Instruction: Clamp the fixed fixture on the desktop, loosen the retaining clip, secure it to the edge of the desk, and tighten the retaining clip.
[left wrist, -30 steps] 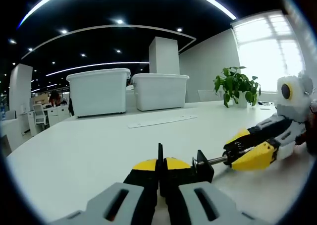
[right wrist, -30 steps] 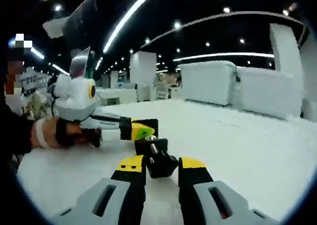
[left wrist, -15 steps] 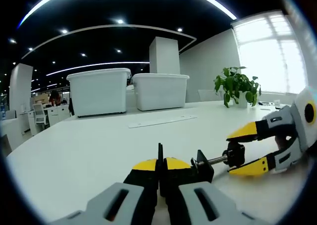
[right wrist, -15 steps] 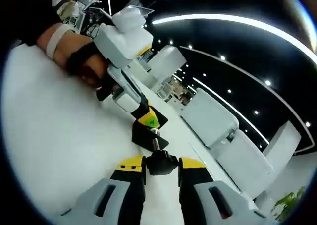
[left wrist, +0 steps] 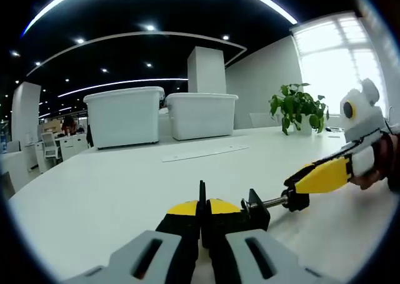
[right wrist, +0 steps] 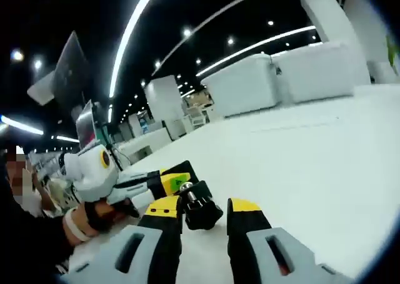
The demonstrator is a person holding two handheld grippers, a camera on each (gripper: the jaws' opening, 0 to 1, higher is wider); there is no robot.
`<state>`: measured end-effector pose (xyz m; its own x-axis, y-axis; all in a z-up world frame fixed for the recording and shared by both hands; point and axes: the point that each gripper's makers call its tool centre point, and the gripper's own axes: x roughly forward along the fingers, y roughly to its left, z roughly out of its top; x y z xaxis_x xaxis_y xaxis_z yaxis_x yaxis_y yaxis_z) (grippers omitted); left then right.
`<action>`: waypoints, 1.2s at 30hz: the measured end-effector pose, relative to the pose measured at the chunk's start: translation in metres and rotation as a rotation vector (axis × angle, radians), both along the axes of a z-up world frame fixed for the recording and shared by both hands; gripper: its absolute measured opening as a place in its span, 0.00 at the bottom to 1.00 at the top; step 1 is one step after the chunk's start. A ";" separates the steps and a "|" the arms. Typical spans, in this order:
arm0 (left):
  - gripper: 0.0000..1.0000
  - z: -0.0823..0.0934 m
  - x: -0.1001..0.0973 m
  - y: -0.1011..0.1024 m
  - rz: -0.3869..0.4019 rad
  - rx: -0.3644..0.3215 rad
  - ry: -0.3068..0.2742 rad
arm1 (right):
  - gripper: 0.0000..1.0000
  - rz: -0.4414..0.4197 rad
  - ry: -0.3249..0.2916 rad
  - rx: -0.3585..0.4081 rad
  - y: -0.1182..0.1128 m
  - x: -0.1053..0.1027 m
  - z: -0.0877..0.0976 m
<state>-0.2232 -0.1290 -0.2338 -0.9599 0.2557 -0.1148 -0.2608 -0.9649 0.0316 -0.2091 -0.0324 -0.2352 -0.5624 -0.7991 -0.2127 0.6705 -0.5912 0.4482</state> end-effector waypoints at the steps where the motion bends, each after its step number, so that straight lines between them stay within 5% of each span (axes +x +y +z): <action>1: 0.04 0.000 0.000 0.000 0.000 -0.008 0.002 | 0.23 0.006 -0.057 -0.033 -0.002 0.003 -0.002; 5: 0.04 0.000 0.000 0.000 0.000 -0.005 0.002 | 0.22 -0.006 -0.133 -0.087 0.000 0.004 -0.005; 9: 0.04 0.000 0.000 0.000 0.000 -0.004 0.001 | 0.20 0.016 -0.019 -0.029 -0.003 0.005 0.000; 14: 0.04 0.000 0.000 0.000 0.002 -0.004 0.001 | 0.17 0.080 0.343 0.216 -0.010 0.015 0.012; 18: 0.04 0.000 0.001 -0.001 0.003 -0.004 0.001 | 0.17 0.157 0.745 0.497 -0.019 0.027 0.015; 24: 0.04 0.000 0.001 -0.001 0.004 -0.004 0.001 | 0.17 0.193 1.066 0.755 -0.025 0.034 0.009; 26: 0.04 0.000 0.001 -0.002 0.005 -0.003 0.000 | 0.17 0.190 1.082 0.768 -0.025 0.034 0.007; 32: 0.04 0.000 0.002 -0.003 0.006 -0.002 -0.001 | 0.18 0.159 0.962 0.688 -0.024 0.031 0.010; 33: 0.04 0.000 0.002 -0.003 0.006 -0.003 0.000 | 0.18 0.156 0.925 0.659 -0.024 0.031 0.010; 36: 0.04 0.000 0.002 -0.003 0.005 -0.002 -0.001 | 0.25 0.150 0.665 0.440 -0.026 0.036 0.020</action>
